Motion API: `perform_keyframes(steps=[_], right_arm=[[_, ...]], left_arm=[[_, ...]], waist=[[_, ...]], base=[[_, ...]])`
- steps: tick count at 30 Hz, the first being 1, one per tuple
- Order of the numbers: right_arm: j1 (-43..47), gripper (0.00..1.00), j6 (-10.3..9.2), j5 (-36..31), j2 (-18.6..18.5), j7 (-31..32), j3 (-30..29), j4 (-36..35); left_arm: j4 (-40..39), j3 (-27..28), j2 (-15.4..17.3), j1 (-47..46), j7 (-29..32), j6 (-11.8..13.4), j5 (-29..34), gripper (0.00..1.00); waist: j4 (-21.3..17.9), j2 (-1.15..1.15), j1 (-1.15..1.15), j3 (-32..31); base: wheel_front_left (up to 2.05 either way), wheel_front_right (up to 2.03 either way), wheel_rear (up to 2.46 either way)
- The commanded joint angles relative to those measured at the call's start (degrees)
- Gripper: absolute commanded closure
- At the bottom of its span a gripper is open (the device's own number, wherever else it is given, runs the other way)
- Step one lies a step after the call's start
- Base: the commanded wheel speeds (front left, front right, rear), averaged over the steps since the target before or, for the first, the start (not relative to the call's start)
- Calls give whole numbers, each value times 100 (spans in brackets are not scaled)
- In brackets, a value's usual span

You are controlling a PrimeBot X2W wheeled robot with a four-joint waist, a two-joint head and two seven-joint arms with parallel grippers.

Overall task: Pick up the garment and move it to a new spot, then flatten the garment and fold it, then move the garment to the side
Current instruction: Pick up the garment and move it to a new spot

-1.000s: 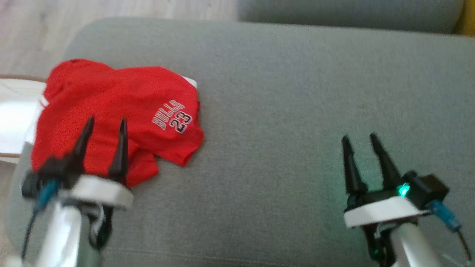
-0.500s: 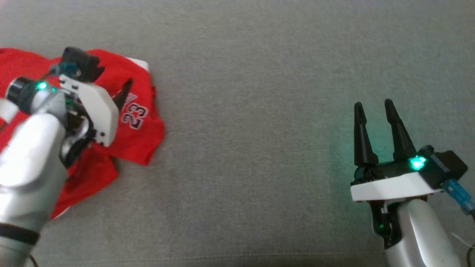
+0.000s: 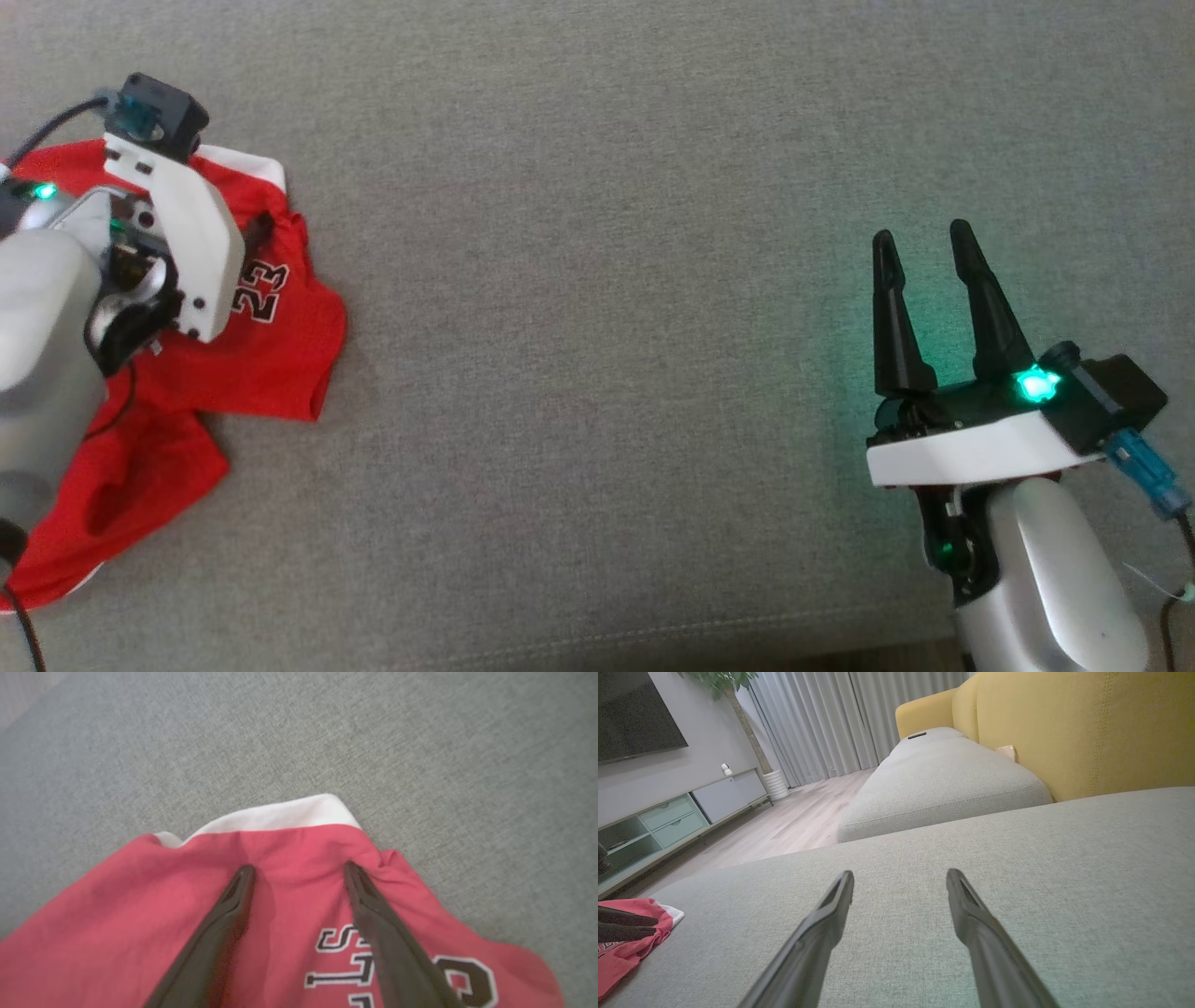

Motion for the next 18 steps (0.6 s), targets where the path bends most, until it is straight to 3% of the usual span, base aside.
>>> perform_keyframes(steps=[1,2,4,8,18], right_arm=[[-80,0,-5,50,-29,-37,157,-215],[-74,0,-5,54,-29,-37,157,-216],[-58,0,-5,60,-29,-37,147,-209],[-25,0,-5,67,-29,-37,114,-177],[76,0,-5,123,-29,-37,85,-88]], left_arm=[[52,51,278,-82,106,8,-97,0],[87,-15,280,-89,146,8,-186,0],[98,-180,292,-100,203,8,-328,100],[136,-237,271,-130,-49,8,-670,100],[200,83,1,-346,-1416,8,-1016,100]], waist=[[-19,0,0,7],[-26,0,0,3],[-28,0,0,-20],[7,0,0,-128],[153,0,0,-525]], base=[[0,0,0],[0,0,0],[0,0,0],[0,0,0],[0,0,0]])
